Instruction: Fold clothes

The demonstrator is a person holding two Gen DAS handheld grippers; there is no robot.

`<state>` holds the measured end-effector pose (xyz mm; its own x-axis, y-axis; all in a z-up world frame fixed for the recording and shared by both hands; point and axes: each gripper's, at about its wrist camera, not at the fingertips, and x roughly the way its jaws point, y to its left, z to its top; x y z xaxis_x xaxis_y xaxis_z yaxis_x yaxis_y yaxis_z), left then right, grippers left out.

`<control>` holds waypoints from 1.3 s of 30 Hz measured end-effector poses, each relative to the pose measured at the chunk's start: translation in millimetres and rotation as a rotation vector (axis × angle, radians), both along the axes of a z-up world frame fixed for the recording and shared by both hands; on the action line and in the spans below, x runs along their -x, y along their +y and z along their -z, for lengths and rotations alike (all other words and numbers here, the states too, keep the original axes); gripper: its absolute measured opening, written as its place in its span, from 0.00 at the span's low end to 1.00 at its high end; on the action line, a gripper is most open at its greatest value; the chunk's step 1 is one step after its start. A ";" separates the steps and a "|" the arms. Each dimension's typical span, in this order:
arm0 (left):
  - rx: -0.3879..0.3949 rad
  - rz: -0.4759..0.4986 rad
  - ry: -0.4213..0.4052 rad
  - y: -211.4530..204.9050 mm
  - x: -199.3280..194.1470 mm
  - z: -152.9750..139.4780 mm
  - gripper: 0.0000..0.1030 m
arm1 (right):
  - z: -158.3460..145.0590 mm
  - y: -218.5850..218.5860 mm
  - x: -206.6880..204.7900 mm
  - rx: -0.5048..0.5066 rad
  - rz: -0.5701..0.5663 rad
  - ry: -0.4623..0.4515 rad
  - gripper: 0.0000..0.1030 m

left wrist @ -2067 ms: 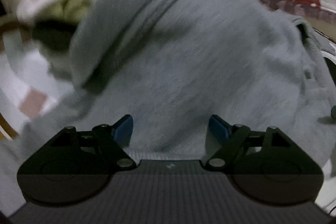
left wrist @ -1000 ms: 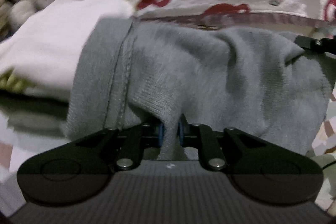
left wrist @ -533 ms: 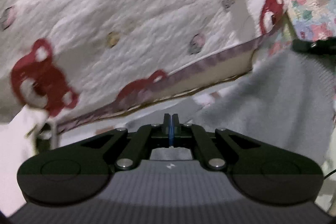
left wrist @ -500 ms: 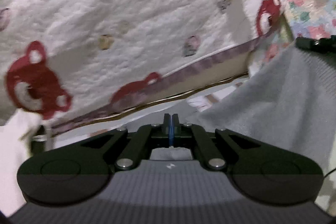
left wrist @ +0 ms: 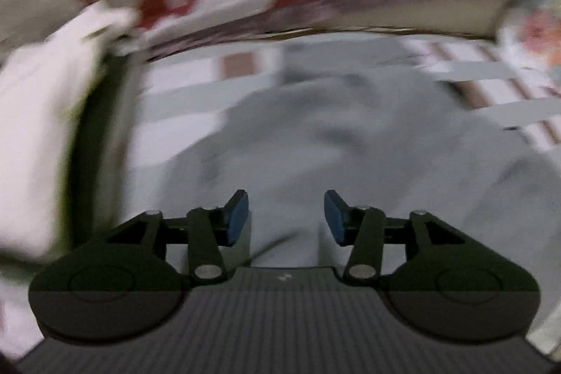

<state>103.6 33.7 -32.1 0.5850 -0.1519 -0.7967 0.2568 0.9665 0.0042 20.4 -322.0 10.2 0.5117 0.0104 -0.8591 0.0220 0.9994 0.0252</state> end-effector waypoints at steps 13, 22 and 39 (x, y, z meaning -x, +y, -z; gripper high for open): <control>0.043 -0.273 0.011 89.3 35.3 1.9 0.67 | -66.6 102.6 -150.5 -0.298 -0.387 -0.048 0.55; 0.071 -0.326 0.092 153.5 64.9 15.5 0.69 | -23.5 175.7 -258.4 -0.287 -0.422 -0.027 0.62; 0.584 -0.543 0.310 202.5 52.7 54.6 0.74 | 32.5 273.9 -337.8 -0.169 -0.683 0.039 0.64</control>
